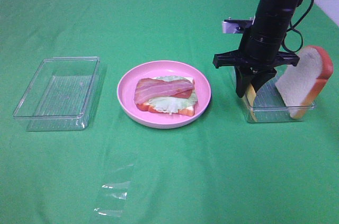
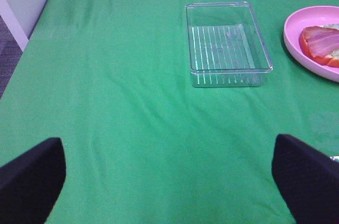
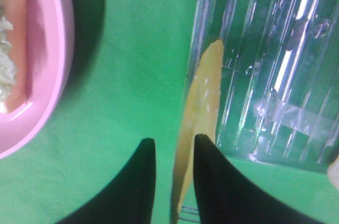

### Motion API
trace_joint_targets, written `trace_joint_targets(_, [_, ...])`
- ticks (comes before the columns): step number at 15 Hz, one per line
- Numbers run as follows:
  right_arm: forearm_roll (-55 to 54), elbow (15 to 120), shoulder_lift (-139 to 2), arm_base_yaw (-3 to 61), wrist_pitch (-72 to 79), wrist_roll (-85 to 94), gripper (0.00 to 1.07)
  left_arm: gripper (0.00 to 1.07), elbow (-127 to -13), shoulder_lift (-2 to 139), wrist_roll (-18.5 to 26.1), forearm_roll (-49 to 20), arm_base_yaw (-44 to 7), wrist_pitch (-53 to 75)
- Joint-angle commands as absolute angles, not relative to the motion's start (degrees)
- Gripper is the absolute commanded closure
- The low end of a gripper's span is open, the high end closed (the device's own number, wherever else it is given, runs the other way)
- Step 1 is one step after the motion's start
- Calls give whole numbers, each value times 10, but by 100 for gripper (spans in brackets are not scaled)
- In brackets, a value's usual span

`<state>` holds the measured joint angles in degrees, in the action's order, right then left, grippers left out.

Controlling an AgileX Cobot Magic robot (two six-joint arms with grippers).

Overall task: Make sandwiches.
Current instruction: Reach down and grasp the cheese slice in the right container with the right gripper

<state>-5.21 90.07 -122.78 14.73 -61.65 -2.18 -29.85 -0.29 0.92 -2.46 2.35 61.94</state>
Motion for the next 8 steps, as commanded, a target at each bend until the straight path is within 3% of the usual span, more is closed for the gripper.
trace_joint_targets(1, [-48,898,-1222,147,-624,-27,87,9,-297,-14,7,-28,25,617])
trace_joint_targets(8, [-48,898,-1222,147,-628,-27,87,9,-297,-14,7,-28,25,617])
